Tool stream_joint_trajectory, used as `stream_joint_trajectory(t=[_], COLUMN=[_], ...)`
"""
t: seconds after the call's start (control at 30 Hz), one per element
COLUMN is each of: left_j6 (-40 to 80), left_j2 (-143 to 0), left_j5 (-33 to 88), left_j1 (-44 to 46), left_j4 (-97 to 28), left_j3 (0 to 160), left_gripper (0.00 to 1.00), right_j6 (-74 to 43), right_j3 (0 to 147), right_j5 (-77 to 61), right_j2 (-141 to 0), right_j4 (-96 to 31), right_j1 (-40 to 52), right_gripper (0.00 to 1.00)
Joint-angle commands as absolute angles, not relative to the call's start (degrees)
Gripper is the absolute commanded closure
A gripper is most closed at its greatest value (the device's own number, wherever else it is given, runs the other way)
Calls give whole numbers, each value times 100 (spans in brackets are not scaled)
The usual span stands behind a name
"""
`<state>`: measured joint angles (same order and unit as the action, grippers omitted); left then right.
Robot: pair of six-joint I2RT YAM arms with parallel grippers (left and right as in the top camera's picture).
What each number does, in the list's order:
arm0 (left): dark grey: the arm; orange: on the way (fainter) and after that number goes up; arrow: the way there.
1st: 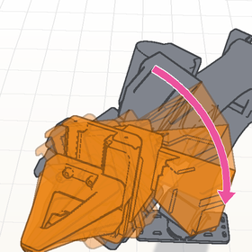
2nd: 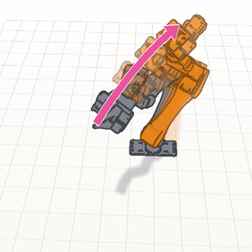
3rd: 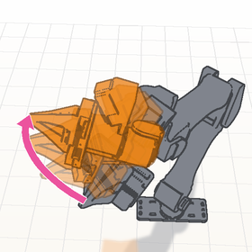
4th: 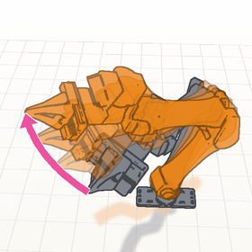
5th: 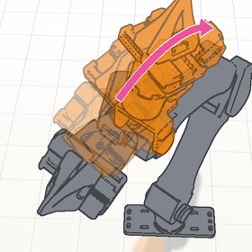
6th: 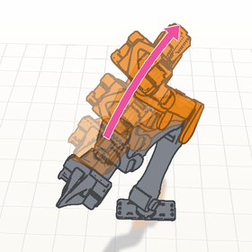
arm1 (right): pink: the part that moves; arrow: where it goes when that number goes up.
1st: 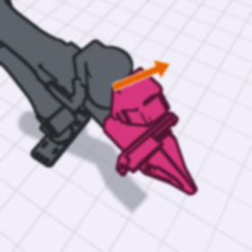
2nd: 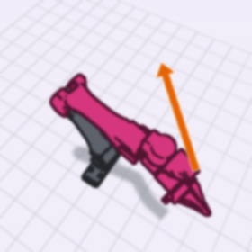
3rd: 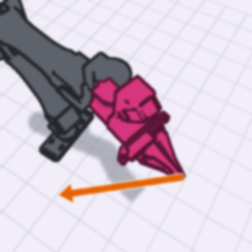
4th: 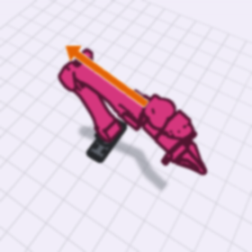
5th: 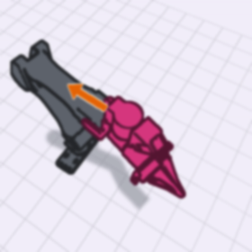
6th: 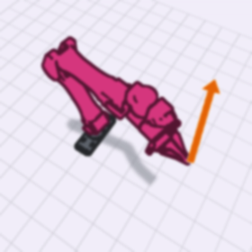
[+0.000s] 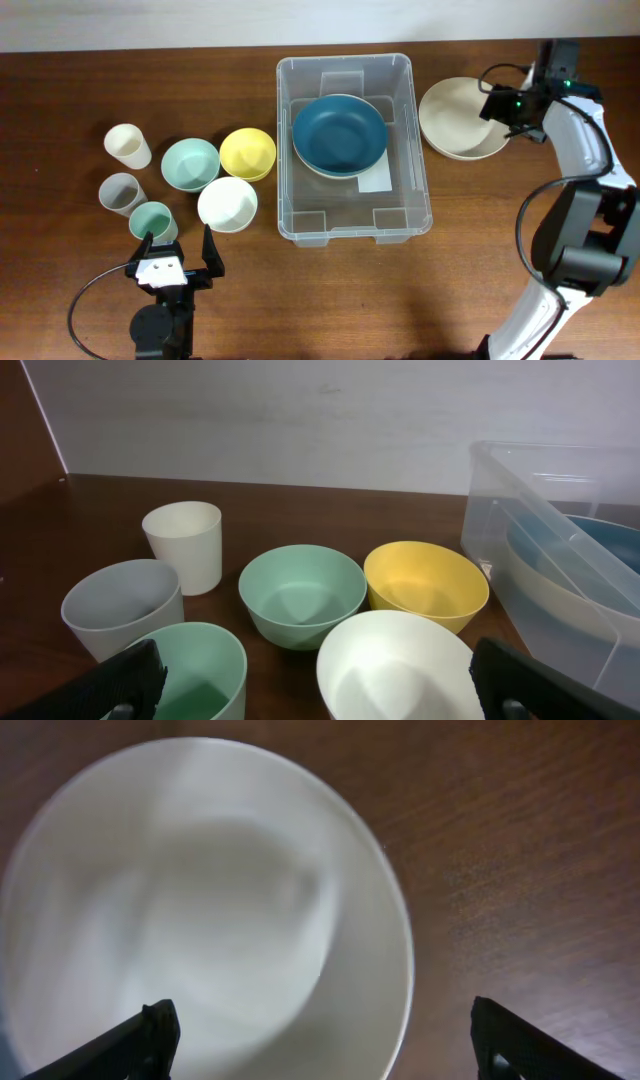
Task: Pack container
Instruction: 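Move the right gripper to the remaining cream bowl's rim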
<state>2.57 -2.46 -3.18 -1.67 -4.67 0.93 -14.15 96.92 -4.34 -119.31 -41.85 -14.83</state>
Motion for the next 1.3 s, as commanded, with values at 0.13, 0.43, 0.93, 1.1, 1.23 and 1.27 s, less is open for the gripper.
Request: stream_joint_trajectory(t=[0.13,0.43,0.93,1.1,1.23,1.27], left_j6=[163,163,163,163,163,163], left_j2=[-217,-217,-217,-217,-217,-217], left_j5=[-272,-272,-272,-274,-274,-274], left_j1=[-150,-150,-150,-150,-150,-150], left_j4=[-454,-454,-454,-454,-454,-454], left_j3=[51,51,51,51,51,51], left_gripper=[0,0,0,0,0,0], right_j6=[-1704,-1682,-1542,-1529,-1457,-1358], right_j3=[9697,9697,9697,9697,9699,9710], right_j5=[-1181,-1634,-1586,-1588,-1590,-1586], right_j2=[-12545,-12866,-12875,-12875,-12860,-12820], right_j4=[-4032,-3852,-4099,-4187,-4224,-4254], right_j1=[-1861,-1865,-1883,-1883,-1918,-1964], right_gripper=[11,15,74,96,96,96])
